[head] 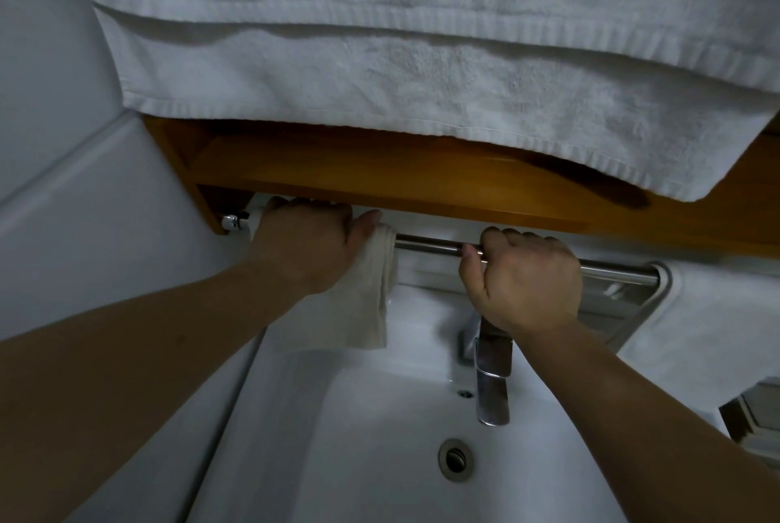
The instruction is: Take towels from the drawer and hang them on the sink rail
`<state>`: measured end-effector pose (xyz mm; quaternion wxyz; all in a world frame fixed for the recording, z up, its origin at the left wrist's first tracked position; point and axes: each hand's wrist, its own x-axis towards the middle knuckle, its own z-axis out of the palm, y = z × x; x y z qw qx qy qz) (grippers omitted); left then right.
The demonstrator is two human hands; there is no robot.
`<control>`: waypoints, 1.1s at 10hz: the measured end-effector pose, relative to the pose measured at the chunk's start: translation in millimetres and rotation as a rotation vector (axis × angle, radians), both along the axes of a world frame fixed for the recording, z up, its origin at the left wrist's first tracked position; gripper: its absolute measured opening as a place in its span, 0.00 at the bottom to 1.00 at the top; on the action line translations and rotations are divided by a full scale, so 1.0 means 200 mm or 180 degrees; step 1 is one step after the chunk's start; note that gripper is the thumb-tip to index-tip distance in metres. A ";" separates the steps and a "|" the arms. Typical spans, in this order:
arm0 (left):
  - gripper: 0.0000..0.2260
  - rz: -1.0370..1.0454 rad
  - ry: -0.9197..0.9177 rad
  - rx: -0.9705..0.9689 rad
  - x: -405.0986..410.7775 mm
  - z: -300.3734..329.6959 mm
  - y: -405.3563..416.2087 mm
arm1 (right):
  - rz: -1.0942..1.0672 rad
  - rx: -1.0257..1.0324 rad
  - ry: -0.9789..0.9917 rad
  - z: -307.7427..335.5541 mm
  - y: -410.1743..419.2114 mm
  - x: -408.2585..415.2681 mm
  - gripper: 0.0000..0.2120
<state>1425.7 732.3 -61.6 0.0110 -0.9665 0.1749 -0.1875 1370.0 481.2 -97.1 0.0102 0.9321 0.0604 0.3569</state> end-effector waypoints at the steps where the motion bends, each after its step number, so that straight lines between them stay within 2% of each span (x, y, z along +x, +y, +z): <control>1: 0.31 -0.0094 -0.0089 -0.0050 0.01 0.00 -0.01 | -0.0007 -0.0008 0.0016 0.00 0.00 0.00 0.21; 3: 0.36 -0.0272 0.0018 -0.0098 0.03 0.02 0.00 | -0.0024 -0.0040 0.0075 0.00 0.01 0.00 0.22; 4: 0.42 -0.0227 0.0238 0.0024 0.02 0.04 -0.01 | -0.0027 -0.0044 0.0132 0.01 0.01 0.00 0.22; 6: 0.36 -0.0158 0.0155 -0.0055 -0.10 0.07 -0.04 | 0.0032 -0.0048 0.0299 0.05 0.01 -0.03 0.22; 7: 0.30 -0.0123 0.0131 0.0110 -0.18 0.03 -0.02 | 0.0082 -0.0055 0.0438 0.08 0.01 -0.04 0.22; 8: 0.25 -0.0057 -0.0297 0.0081 -0.23 0.00 0.02 | 0.0065 -0.0084 0.0644 0.09 0.01 -0.04 0.23; 10: 0.26 -0.0164 -0.0162 0.0024 -0.32 0.03 0.10 | -0.0062 -0.0278 0.1073 0.14 0.02 -0.07 0.27; 11: 0.27 -0.0189 0.0027 -0.0023 -0.40 0.04 0.13 | -0.0140 -0.0236 0.1030 0.14 0.03 -0.10 0.27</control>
